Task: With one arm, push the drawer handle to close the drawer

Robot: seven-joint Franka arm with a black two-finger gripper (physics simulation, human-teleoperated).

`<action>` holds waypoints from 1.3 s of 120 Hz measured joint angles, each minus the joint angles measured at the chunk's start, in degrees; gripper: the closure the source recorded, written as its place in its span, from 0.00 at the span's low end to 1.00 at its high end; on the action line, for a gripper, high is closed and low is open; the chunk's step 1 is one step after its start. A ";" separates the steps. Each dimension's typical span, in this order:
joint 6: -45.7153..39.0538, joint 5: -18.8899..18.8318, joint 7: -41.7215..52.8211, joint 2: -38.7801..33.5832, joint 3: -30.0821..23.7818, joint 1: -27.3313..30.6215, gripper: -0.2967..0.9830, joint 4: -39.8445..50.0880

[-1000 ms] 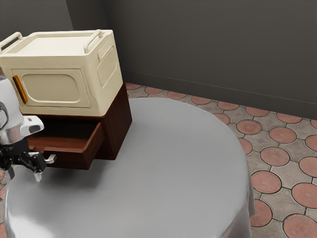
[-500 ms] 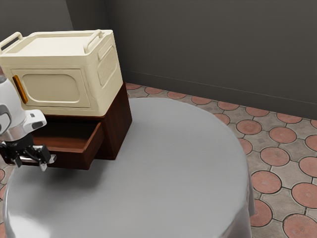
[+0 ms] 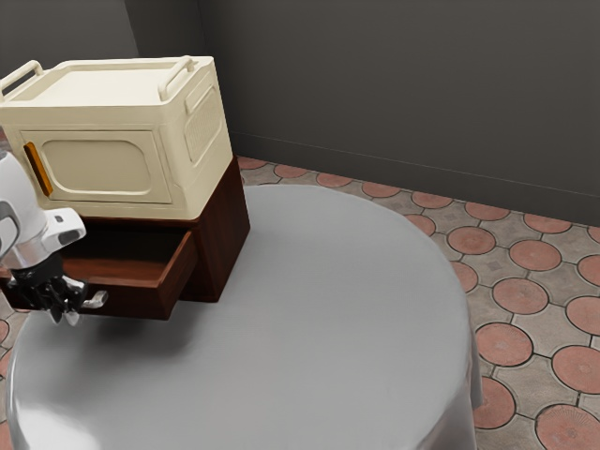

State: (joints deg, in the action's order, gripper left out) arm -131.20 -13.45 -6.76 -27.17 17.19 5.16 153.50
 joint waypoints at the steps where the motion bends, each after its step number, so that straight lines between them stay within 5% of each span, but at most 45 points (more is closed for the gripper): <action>1: -0.02 0.00 -0.01 -0.01 0.09 -0.07 0.71 0.00; 42: -0.51 0.51 -0.09 0.51 1.00 -2.10 0.83 -0.91; 156: -2.47 3.12 -0.08 14.79 1.26 -5.92 0.85 -14.94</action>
State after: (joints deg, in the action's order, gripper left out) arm -133.67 -10.32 -6.84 -12.38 18.45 -0.77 138.55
